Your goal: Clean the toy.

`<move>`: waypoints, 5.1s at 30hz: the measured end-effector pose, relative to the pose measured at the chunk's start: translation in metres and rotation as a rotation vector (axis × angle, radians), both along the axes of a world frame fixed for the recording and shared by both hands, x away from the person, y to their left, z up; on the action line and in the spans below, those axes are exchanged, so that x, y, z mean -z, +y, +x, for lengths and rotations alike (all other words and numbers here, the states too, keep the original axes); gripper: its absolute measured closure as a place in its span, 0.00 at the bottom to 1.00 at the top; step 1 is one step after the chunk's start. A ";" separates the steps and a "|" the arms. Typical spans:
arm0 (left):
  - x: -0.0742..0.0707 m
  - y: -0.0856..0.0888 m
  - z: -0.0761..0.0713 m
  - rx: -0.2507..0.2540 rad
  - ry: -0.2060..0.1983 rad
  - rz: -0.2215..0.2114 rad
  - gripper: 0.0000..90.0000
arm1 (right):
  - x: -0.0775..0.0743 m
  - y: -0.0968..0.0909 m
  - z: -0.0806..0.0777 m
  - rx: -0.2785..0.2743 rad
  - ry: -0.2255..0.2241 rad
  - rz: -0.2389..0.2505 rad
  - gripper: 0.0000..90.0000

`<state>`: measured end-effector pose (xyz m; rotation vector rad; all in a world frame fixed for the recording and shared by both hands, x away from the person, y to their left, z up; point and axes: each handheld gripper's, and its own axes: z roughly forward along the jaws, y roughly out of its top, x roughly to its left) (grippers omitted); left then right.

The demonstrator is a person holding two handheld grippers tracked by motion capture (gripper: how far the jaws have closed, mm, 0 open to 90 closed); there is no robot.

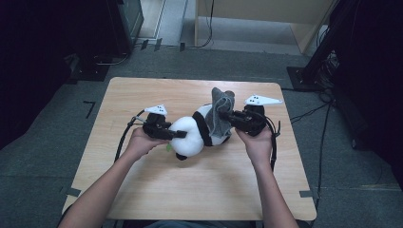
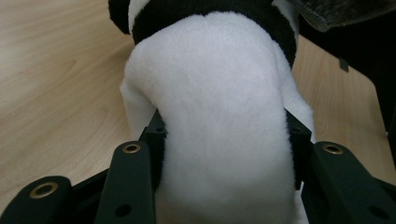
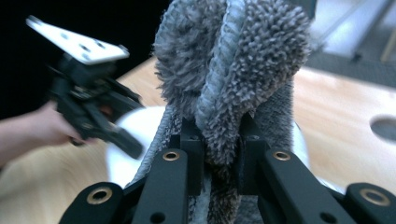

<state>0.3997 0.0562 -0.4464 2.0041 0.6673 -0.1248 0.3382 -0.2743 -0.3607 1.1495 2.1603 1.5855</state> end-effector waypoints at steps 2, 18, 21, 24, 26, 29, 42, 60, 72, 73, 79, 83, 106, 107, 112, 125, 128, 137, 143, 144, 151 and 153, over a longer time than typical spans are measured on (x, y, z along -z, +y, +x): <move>-0.007 0.002 0.000 -0.040 0.002 -0.048 0.58 | -0.012 0.007 -0.007 -0.030 -0.037 0.019 0.87; -0.017 0.000 -0.017 -0.234 -0.007 -0.133 0.56 | 0.044 0.081 -0.016 -0.241 0.034 0.040 0.87; -0.014 -0.001 -0.015 -0.233 0.012 -0.113 0.56 | 0.057 0.088 -0.018 -0.255 0.056 0.050 0.87; -0.011 -0.003 -0.014 -0.241 0.032 -0.110 0.56 | 0.064 0.097 -0.023 -0.277 0.052 -0.006 0.87; -0.010 -0.004 -0.015 -0.245 0.035 -0.104 0.56 | 0.070 0.102 -0.024 -0.282 0.046 -0.027 0.87; -0.009 -0.004 -0.014 -0.262 0.043 -0.095 0.56 | 0.081 0.106 -0.025 -0.289 0.037 -0.053 0.88; -0.007 0.003 -0.010 -0.302 0.102 -0.172 0.55 | 0.106 0.127 -0.027 -0.268 0.008 -0.263 0.88; -0.009 0.014 -0.006 -0.307 0.130 -0.231 0.55 | 0.128 0.115 -0.010 -0.200 0.110 -0.339 0.88; -0.007 0.024 -0.004 -0.322 0.127 -0.225 0.55 | 0.125 0.077 0.005 -0.064 0.183 -0.335 0.88; -0.007 0.025 -0.004 -0.324 0.127 -0.222 0.55 | 0.124 0.070 0.008 -0.042 0.190 -0.320 0.88; -0.007 0.029 -0.003 -0.339 0.119 -0.216 0.55 | 0.108 0.038 0.011 0.062 0.188 -0.244 0.88; -0.005 0.030 -0.002 -0.352 0.106 -0.186 0.55 | 0.091 0.016 0.009 0.101 0.157 -0.160 0.89; -0.001 0.001 -0.016 -0.358 0.122 -0.206 0.55 | 0.073 0.119 -0.029 -0.181 0.036 -0.115 0.89; -0.002 0.001 -0.016 -0.362 0.126 -0.216 0.55 | 0.076 0.121 -0.030 -0.191 0.036 -0.121 0.89; -0.005 0.003 -0.016 -0.368 0.116 -0.239 0.55 | 0.092 0.135 -0.032 -0.201 0.012 -0.212 0.89; -0.011 0.014 -0.014 -0.378 0.143 -0.307 0.55 | 0.121 0.128 -0.020 -0.138 0.040 -0.333 0.89; -0.011 0.015 -0.013 -0.375 0.140 -0.300 0.55 | 0.121 0.118 -0.015 -0.115 0.063 -0.324 0.89; -0.013 0.025 -0.012 -0.374 0.118 -0.276 0.55 | 0.123 0.091 -0.003 -0.042 0.132 -0.340 0.89; -0.014 0.039 -0.009 -0.399 0.120 -0.284 0.55 | 0.125 0.057 0.009 0.047 0.186 -0.281 0.89; -0.014 0.041 -0.009 -0.405 0.118 -0.286 0.55 | 0.122 0.052 0.009 0.063 0.185 -0.269 0.89; -0.013 0.054 -0.006 -0.425 0.108 -0.267 0.54 | 0.104 0.015 0.011 0.153 0.187 -0.201 0.89; -0.012 0.056 -0.005 -0.427 0.108 -0.261 0.54 | 0.100 0.004 0.011 0.173 0.191 -0.185 0.89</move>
